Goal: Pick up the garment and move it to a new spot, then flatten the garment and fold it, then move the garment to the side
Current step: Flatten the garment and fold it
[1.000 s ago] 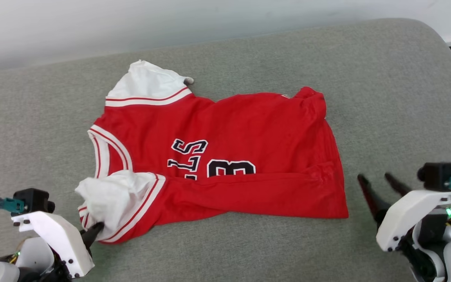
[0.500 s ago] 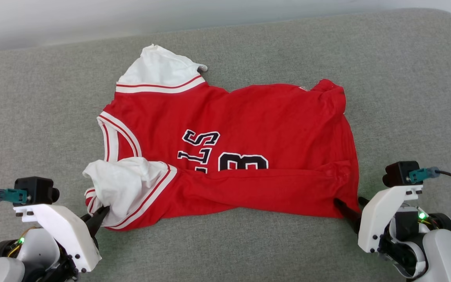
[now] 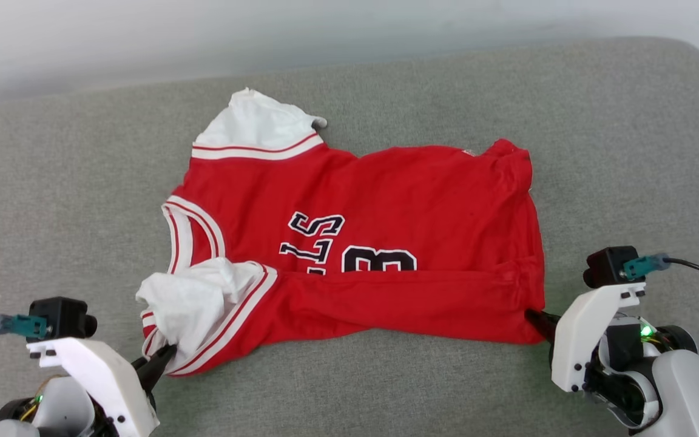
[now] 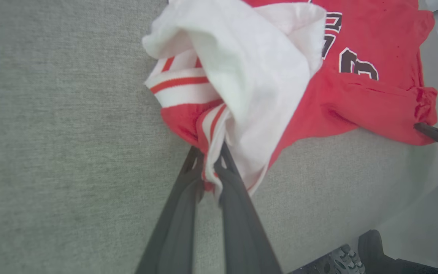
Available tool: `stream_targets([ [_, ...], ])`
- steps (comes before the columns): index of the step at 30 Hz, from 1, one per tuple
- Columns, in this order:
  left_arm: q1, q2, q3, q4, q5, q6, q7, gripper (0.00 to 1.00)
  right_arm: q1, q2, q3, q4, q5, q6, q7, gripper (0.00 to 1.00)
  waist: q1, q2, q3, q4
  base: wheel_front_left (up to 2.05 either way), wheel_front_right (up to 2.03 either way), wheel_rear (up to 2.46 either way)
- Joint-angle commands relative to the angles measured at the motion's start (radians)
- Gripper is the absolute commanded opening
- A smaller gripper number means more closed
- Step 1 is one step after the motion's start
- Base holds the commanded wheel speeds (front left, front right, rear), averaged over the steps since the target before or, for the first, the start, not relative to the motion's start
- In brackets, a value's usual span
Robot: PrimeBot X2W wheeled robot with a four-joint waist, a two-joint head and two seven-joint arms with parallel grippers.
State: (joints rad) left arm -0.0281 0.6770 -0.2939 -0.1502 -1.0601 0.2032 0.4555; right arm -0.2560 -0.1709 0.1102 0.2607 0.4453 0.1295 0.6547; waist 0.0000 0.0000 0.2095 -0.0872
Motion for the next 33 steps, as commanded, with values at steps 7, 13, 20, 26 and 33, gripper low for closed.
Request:
stream_targets([
  [7, 0.108, 0.016, 0.03, -0.043, -0.017, 0.033, -0.021, 0.0, 0.071, -0.038, -0.016, -0.054, 0.016, 0.002, 0.014, 0.0, 0.0, 0.0, -0.104, 0.011, 0.0, 0.0, 0.0],
  [13, 0.207, 0.035, 0.043, -0.102, -0.026, 0.075, -0.017, 0.0, 0.149, -0.048, -0.016, -0.142, 0.036, 0.002, 0.077, 0.0, 0.0, 0.0, -0.15, 0.02, 0.0, 0.0, 0.0],
  [20, 0.297, 0.027, 0.06, -0.142, -0.048, 0.101, -0.033, 0.0, 0.256, -0.036, -0.059, -0.245, 0.026, 0.001, 0.138, 0.0, 0.0, 0.0, -0.165, 0.027, 0.0, 0.0, 0.0],
  [26, 0.235, -0.031, 0.032, -0.055, -0.05, 0.068, -0.061, 0.0, 0.284, -0.013, -0.11, -0.215, -0.008, 0.001, 0.103, 0.0, 0.0, 0.0, -0.15, 0.031, 0.0, 0.0, 0.0],
  [33, 0.169, -0.069, 0.017, 0.035, -0.037, 0.026, -0.095, 1.0, 0.278, -0.001, -0.093, -0.202, -0.013, 0.001, 0.002, 1.0, 0.0, 0.0, -0.137, 0.023, 0.0, 0.0, 0.0],
])
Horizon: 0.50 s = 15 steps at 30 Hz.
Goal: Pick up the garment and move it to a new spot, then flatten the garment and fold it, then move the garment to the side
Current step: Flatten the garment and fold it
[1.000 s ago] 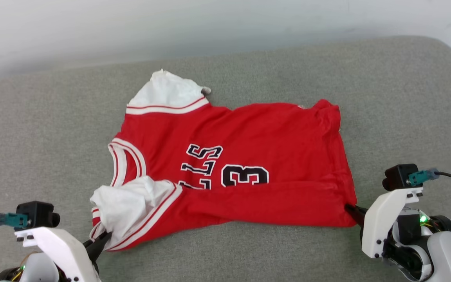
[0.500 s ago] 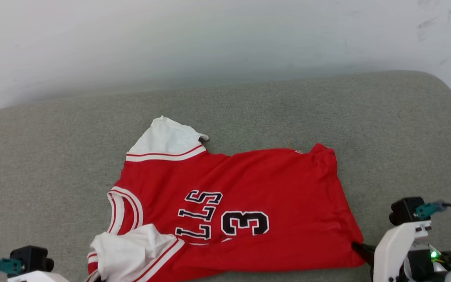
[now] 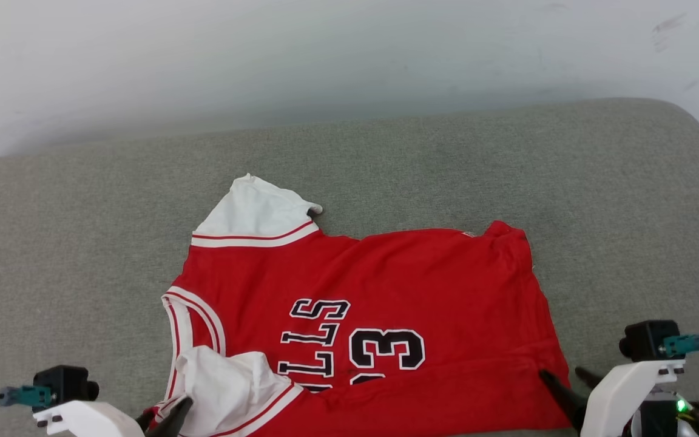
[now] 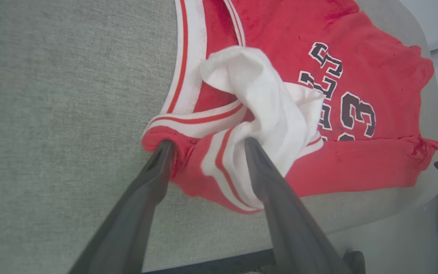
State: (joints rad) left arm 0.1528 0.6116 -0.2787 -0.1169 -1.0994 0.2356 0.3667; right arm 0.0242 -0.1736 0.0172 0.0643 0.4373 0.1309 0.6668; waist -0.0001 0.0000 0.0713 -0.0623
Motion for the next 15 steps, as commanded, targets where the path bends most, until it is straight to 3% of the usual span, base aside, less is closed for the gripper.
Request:
stream_targets([
  [1, -0.023, -0.007, 0.004, 0.008, 0.009, -0.01, -0.018, 1.0, -0.008, 0.006, 0.002, -0.013, -0.008, 0.0, -0.046, 1.0, 0.0001, 0.0, 0.002, -0.004, 0.0, 0.0, 0.0],
  [10, -0.165, -0.013, 0.016, 0.021, 0.16, -0.026, -0.183, 1.0, -0.096, 0.039, -0.008, -0.064, -0.102, 0.0, -0.447, 1.0, 0.0001, 0.0, 0.021, -0.029, 0.0, 0.0, 0.0],
  [15, -0.281, -0.019, 0.01, 0.042, 0.265, -0.013, -0.272, 1.0, -0.144, 0.057, -0.003, -0.094, -0.169, 0.0, -0.55, 1.0, 0.0001, 0.0, 0.069, -0.052, 0.0, 0.0, 0.0],
])
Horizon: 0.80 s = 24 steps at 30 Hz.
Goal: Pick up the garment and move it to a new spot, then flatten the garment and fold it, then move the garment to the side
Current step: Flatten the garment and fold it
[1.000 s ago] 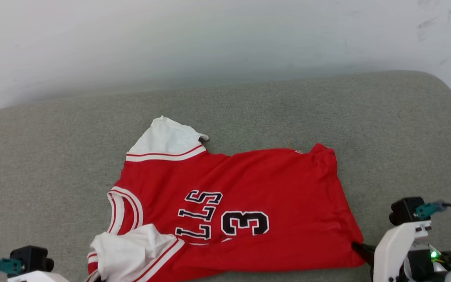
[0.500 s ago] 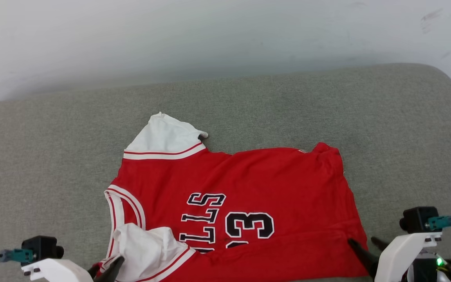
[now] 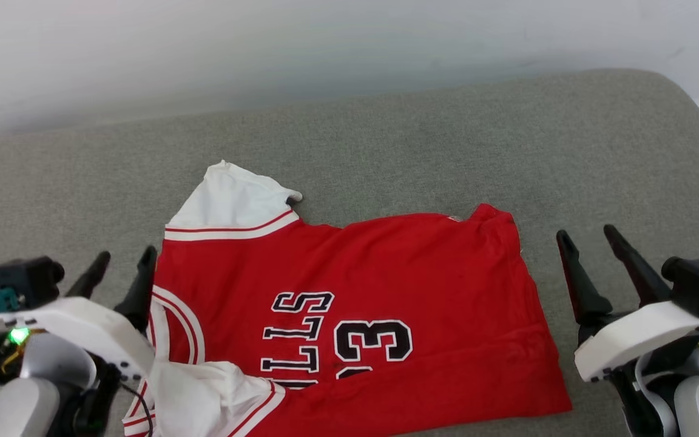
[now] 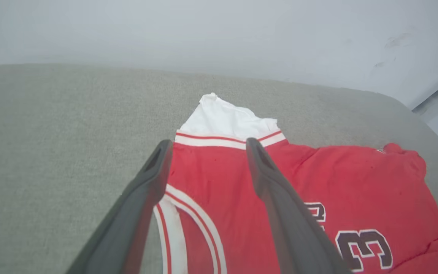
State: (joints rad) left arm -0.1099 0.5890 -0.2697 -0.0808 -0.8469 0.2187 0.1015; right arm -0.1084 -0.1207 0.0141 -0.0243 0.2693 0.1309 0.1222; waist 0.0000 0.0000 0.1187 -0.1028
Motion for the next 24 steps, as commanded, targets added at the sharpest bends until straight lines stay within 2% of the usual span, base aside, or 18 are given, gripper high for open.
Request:
stream_targets([
  [1, -0.046, 0.005, 0.0, 0.008, 0.028, 0.007, -0.017, 1.0, -0.026, 0.01, 0.003, -0.017, -0.009, 0.0, -0.019, 1.0, 0.0, 0.0, 0.039, -0.018, 0.0, 0.0, 0.0],
  [7, -0.223, 0.003, -0.011, 0.03, 0.077, -0.009, -0.018, 1.0, -0.086, 0.033, 0.012, -0.085, -0.035, 0.0, -0.047, 1.0, 0.0, 0.0, 0.167, -0.052, 0.0, 0.0, 0.0],
  [11, -0.359, 0.018, -0.007, 0.088, 0.064, -0.049, 0.021, 1.0, -0.119, 0.049, 0.021, -0.121, -0.045, 0.0, -0.053, 1.0, 0.0, 0.0, 0.244, -0.079, 0.0, 0.0, 0.0],
  [15, -0.495, 0.046, -0.019, 0.167, 0.039, -0.106, 0.106, 1.0, -0.144, 0.06, 0.036, -0.133, -0.046, 0.0, -0.065, 1.0, 0.0, 0.0, 0.295, -0.111, 0.0, 0.0, 0.0],
  [18, -0.586, 0.081, -0.046, 0.225, 0.018, -0.15, 0.224, 1.0, -0.154, 0.066, 0.049, -0.128, -0.037, 0.0, -0.076, 1.0, 0.0, 0.0, 0.322, -0.139, 0.0, 0.0, 0.0],
  [19, -0.664, 0.122, -0.071, 0.286, -0.005, -0.179, 0.363, 1.0, -0.162, 0.071, 0.061, -0.114, -0.026, 0.0, -0.091, 1.0, 0.0, 0.0, 0.344, -0.168, 0.0, 0.0, 0.0],
  [24, -0.757, 0.177, -0.1, 0.38, -0.042, -0.192, 0.573, 1.0, -0.162, 0.072, 0.077, -0.078, 0.01, 0.0, -0.125, 1.0, 0.0, 0.0, 0.368, -0.216, 0.0, 0.0, 0.0],
])
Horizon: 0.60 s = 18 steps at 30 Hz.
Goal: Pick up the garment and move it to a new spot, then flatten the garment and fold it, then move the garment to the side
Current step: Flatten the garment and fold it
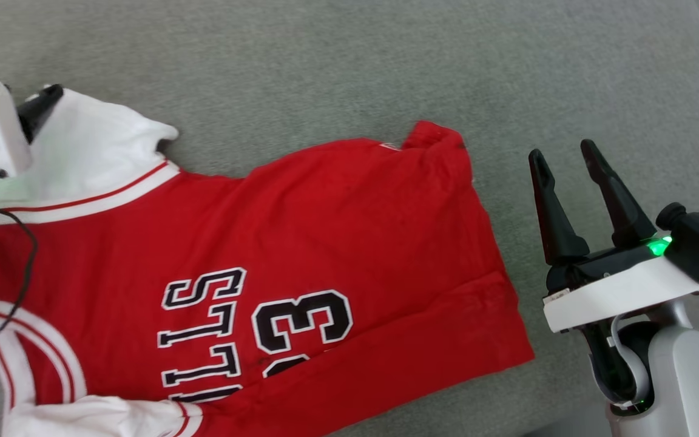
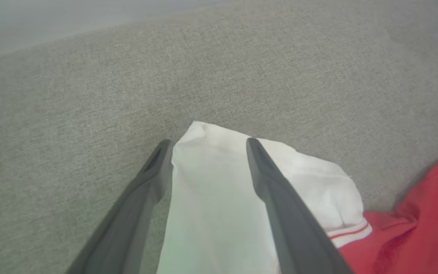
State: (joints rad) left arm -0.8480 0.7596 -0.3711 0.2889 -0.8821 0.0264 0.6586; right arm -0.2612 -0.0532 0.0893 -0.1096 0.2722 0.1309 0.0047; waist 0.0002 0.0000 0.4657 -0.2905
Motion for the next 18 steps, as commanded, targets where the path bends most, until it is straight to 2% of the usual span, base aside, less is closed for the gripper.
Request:
stream_targets([
  [1, -0.027, 0.01, 0.0, 0.029, -0.017, 0.002, 0.044, 1.0, -0.008, 0.004, 0.003, 0.015, 0.018, 0.0, -0.016, 1.0, -0.0002, 0.0, 0.025, -0.036, 0.0, 0.0, 0.0],
  [6, -0.034, 0.041, -0.015, 0.111, -0.035, 0.014, 0.145, 1.0, -0.003, 0.004, 0.013, 0.055, 0.055, 0.0, -0.048, 1.0, -0.0002, 0.0, 0.039, -0.07, 0.0, 0.0, 0.0],
  [13, 0.028, 0.025, -0.064, 0.184, -0.081, 0.047, 0.314, 1.0, -0.002, 0.004, 0.017, 0.1, 0.089, 0.0, -0.068, 1.0, -0.0002, 0.0, 0.042, -0.087, 0.0, 0.0, 0.0],
  [15, 0.042, 0.002, -0.06, 0.192, -0.107, 0.063, 0.338, 0.0, -0.009, 0.004, 0.021, 0.108, 0.096, 0.0, -0.066, 1.0, -0.0002, 0.0, 0.04, -0.087, 0.0, 0.0, 0.0],
  [18, 0.05, -0.019, -0.056, 0.174, -0.112, 0.066, 0.312, 0.0, -0.017, 0.004, 0.028, 0.117, 0.108, 0.0, -0.058, 1.0, -0.0002, 0.0, 0.034, -0.082, 0.0, 0.0, 0.0],
])
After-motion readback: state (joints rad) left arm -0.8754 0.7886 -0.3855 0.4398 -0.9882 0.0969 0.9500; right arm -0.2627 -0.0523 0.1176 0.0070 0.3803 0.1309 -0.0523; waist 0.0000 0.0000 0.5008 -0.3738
